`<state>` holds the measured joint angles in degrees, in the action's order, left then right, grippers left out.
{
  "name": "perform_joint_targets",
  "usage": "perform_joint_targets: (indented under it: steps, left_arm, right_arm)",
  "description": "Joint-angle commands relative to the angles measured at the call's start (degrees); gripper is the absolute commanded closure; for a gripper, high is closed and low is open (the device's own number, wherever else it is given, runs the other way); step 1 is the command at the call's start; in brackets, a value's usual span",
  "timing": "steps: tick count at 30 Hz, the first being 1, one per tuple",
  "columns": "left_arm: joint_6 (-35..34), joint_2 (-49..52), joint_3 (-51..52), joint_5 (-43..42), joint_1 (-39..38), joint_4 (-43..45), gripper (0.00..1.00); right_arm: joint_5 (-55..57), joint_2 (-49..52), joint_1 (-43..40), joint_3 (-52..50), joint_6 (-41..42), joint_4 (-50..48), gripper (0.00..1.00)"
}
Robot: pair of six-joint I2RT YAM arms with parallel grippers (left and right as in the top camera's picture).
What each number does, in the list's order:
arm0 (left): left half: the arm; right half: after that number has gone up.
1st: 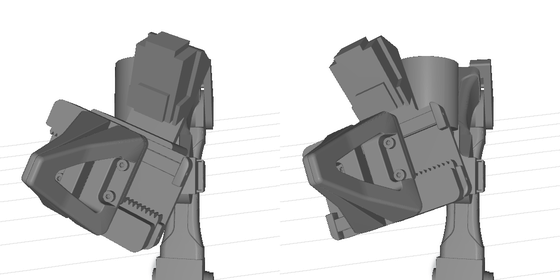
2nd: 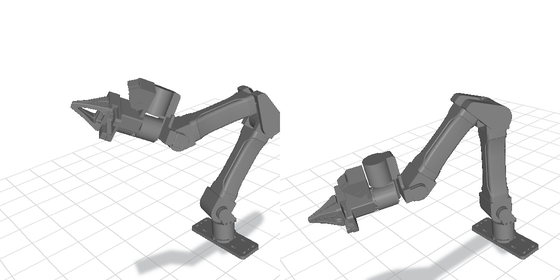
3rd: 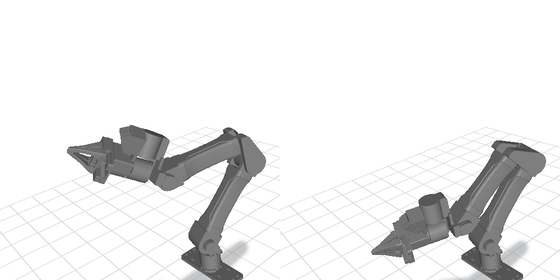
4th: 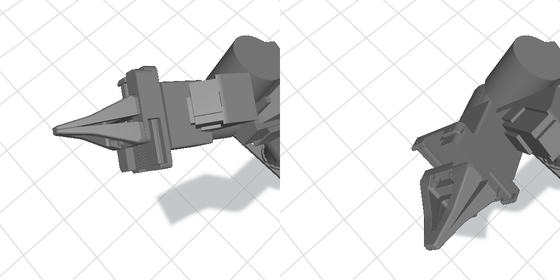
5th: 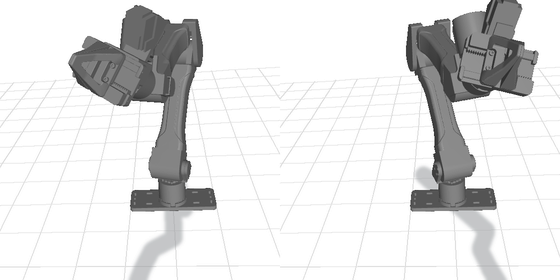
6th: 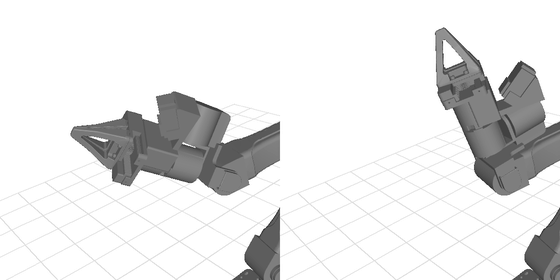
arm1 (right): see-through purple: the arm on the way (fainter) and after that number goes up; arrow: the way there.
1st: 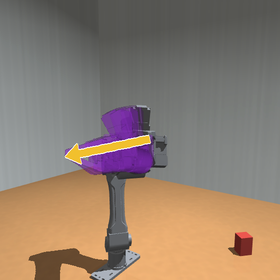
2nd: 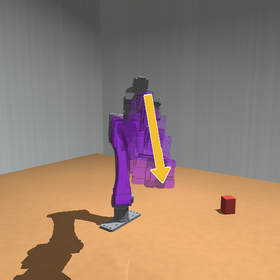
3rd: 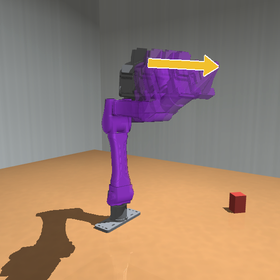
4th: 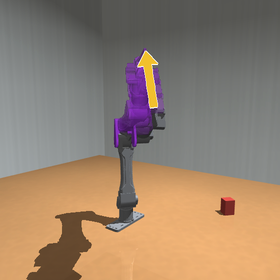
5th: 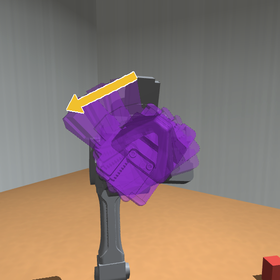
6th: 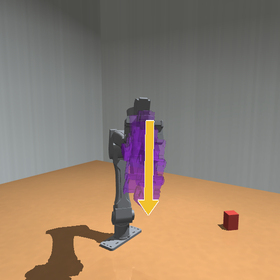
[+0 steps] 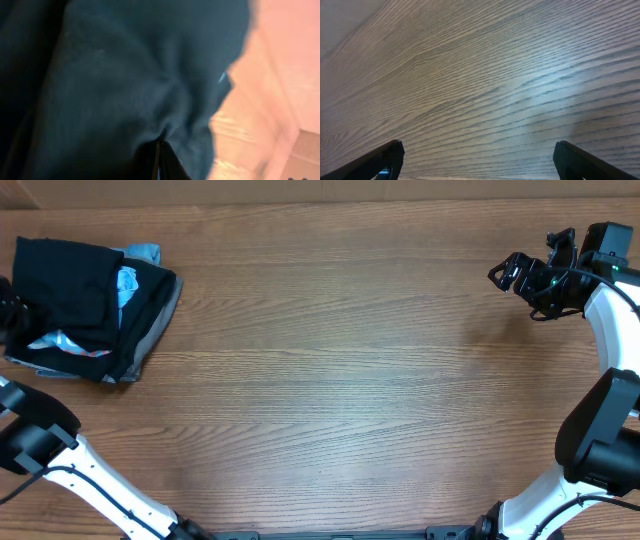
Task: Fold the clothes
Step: 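Press the black shirt flat on top of the stack with the left gripper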
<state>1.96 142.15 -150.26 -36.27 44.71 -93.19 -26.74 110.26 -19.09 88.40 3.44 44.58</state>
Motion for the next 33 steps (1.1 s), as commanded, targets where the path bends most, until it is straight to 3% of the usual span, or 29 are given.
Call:
perform_joint_targets:
  steps: [1,6,12,16,24,33]
  left_arm:
    - [3.0,5.0,-0.2,6.1,0.4,-2.4,0.96]
    - [4.0,6.0,-0.4,5.9,0.2,-2.5,0.96]
    - [4.0,-2.0,-1.7,-4.5,0.2,-2.8,0.96]
    - [4.1,-5.4,-1.7,-6.3,-0.9,-2.8,0.87]
    - [9.5,-2.7,-0.7,-3.3,-6.7,-2.9,0.87]
    - [14.4,5.6,-0.6,-1.2,-8.7,-3.7,0.96]
  right_arm:
    - [0.2,0.0,0.0,0.1,0.2,-0.3,0.0]
    - [0.2,0.0,0.0,0.1,0.2,-0.3,0.0]
    - [0.2,0.0,0.0,0.1,0.2,-0.3,0.0]
    - [0.2,0.0,0.0,0.1,0.2,-0.3,0.0]
    - [0.2,0.0,0.0,0.1,0.2,-0.3,0.0]
    - [0.2,0.0,0.0,0.1,0.2,-0.3,0.0]
